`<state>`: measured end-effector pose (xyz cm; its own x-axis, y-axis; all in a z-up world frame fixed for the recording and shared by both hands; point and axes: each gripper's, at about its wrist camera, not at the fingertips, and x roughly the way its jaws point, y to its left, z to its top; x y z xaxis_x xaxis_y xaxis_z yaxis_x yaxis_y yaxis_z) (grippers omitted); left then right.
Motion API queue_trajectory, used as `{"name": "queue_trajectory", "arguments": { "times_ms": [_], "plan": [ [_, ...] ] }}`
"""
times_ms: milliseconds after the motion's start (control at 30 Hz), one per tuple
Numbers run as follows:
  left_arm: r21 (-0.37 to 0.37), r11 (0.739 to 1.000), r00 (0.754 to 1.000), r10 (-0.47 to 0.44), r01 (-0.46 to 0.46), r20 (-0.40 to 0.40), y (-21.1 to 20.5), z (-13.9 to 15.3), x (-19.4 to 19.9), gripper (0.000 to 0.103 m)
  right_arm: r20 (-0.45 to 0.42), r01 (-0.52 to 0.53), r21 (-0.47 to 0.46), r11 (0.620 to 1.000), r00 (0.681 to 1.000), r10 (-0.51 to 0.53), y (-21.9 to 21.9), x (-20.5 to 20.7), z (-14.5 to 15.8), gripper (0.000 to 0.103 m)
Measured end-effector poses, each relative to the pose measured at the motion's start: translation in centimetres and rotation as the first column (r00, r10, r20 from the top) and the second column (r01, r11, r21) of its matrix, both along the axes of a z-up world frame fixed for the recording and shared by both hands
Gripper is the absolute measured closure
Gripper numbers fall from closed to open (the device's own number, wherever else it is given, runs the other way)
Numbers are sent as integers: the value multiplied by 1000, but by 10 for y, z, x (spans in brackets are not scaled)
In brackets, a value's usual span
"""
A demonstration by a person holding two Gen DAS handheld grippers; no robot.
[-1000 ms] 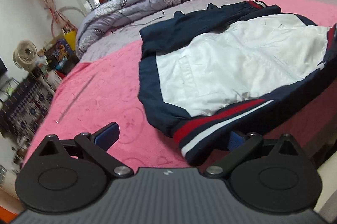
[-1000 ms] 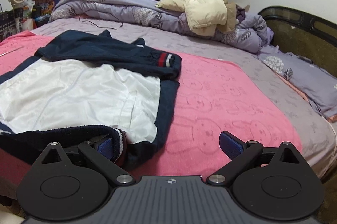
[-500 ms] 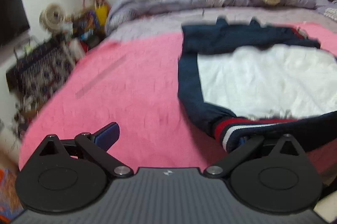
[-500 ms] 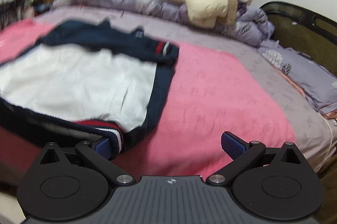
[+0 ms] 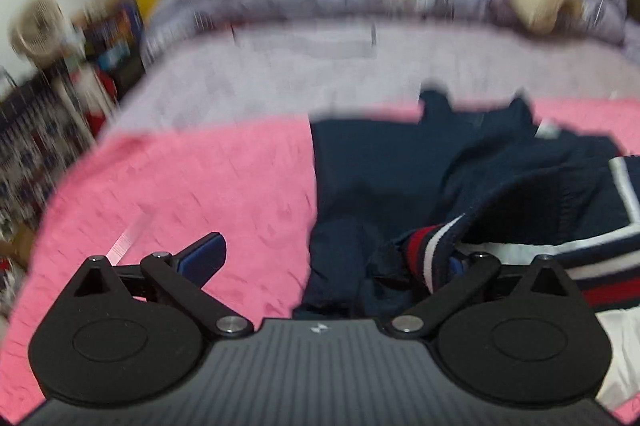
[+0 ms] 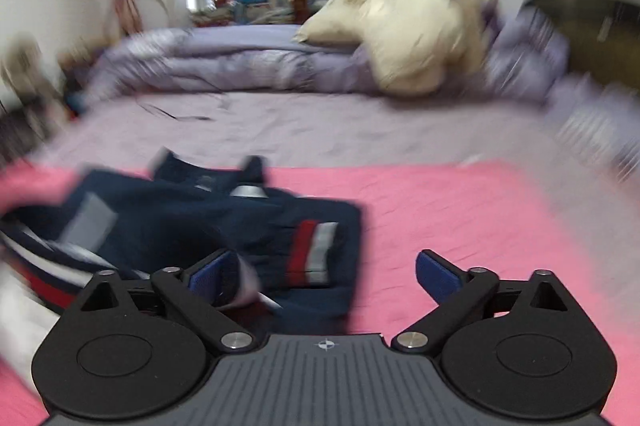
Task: Fold clothes
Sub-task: 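Release the hem with the left gripper and smooth the fold, then grasp the striped sleeve cuff with the right gripper and lift it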
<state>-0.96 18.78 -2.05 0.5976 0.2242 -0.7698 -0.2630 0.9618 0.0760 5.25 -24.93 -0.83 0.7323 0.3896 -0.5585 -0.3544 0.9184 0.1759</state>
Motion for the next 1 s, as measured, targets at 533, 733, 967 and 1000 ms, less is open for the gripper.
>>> {"name": "queue_trajectory", "arguments": {
  "times_ms": [533, 733, 967, 1000],
  "plan": [
    [-30, 893, 887, -443, 450, 132, -3, -36, -35, 1, 3, -265, -127, 956, 963, 268, 33, -23, -52, 8],
    [79, 873, 865, -487, 480, 120, -40, -72, -16, 1, -71, -235, -107, 966, 971, 229, 49, -9, -67, 45],
    [145, 954, 902, -296, 263, 315, -55, -45, -40, 75, 50, -143, -93, 985, 988, 148, 39, -41, -43, 82],
    [131, 957, 896, -288, 258, 337, -54, -38, -42, 75, 60, -144, -87, 986, 987, 149, 39, -43, -38, 82]
  ]
}}
